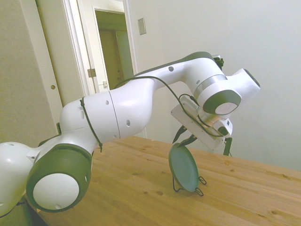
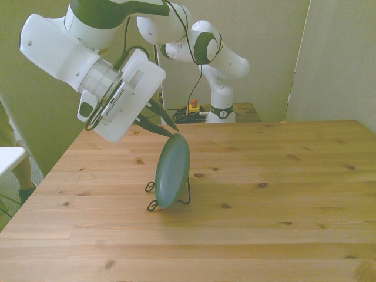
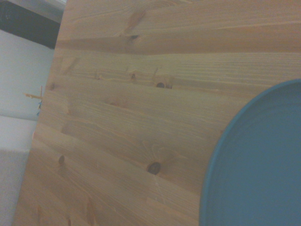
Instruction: Load the plate
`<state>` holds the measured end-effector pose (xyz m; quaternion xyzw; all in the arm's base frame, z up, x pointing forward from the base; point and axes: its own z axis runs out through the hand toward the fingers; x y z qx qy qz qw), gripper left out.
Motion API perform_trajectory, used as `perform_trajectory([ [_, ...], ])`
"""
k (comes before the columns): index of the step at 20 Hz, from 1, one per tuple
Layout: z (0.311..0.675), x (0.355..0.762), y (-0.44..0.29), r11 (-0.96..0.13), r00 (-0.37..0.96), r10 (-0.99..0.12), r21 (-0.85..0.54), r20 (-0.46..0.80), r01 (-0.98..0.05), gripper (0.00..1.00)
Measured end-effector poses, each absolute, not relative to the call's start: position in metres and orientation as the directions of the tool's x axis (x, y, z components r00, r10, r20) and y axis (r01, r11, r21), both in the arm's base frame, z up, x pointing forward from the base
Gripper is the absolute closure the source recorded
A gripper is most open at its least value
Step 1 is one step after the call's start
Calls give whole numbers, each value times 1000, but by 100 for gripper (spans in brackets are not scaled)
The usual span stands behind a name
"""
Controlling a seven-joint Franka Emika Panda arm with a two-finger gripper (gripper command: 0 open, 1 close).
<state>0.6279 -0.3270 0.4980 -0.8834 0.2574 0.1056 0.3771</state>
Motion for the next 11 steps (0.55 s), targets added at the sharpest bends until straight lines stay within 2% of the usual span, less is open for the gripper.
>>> perform_trajectory([
  [2, 509, 627, -326, -586, 844, -391, -607, -368, -537, 0],
  [4, 535, 622, -327, -595, 840, -426, -595, -336, -540, 0],
  [9, 660, 565, -335, -641, 800, -579, -517, -160, -567, 0],
  [11, 693, 547, -332, -664, 780, -618, -467, -97, -584, 0],
])
